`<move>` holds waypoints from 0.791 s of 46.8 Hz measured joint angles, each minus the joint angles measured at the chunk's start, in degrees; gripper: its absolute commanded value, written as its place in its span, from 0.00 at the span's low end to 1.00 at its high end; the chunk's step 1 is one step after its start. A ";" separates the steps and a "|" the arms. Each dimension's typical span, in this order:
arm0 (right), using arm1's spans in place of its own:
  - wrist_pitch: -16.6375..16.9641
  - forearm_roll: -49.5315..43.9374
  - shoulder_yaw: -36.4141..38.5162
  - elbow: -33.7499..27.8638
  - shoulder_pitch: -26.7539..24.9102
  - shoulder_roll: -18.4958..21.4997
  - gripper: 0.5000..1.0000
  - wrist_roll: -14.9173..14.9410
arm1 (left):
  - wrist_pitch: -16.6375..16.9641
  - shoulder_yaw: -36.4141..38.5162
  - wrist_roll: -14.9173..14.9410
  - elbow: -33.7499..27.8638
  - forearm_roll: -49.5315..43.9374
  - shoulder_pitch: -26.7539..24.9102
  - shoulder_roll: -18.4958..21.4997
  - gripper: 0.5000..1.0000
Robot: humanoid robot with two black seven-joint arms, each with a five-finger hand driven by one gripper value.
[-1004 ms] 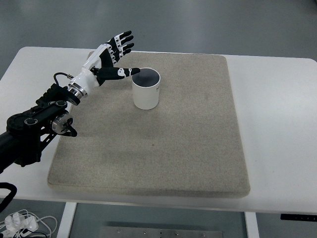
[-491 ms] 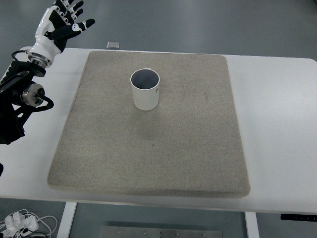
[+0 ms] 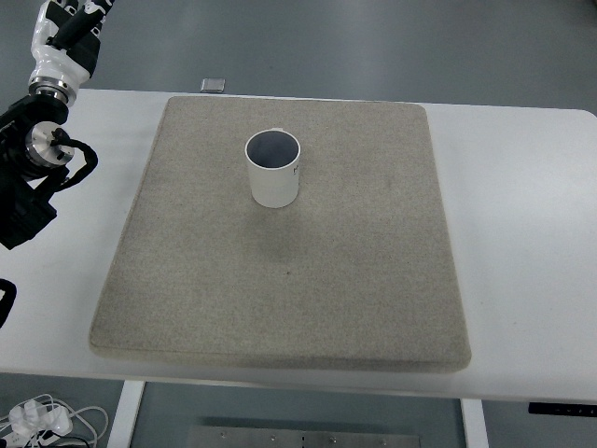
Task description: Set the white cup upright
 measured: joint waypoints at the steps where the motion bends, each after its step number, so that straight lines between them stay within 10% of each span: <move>1: 0.00 0.00 0.07 0.00 0.00 0.00 0.90 0.00 | 0.08 -0.02 1.03 0.15 -0.46 0.00 -0.34 1.00; 15: 0.39 -0.21 -0.09 0.08 0.00 0.00 0.90 -0.06 | -1.00 -0.59 8.27 1.81 -2.19 -0.12 -2.32 1.00; 37: 0.45 0.00 0.32 0.09 -0.46 0.00 0.90 0.01 | -10.28 -1.11 7.74 7.30 -5.15 0.72 -4.40 1.00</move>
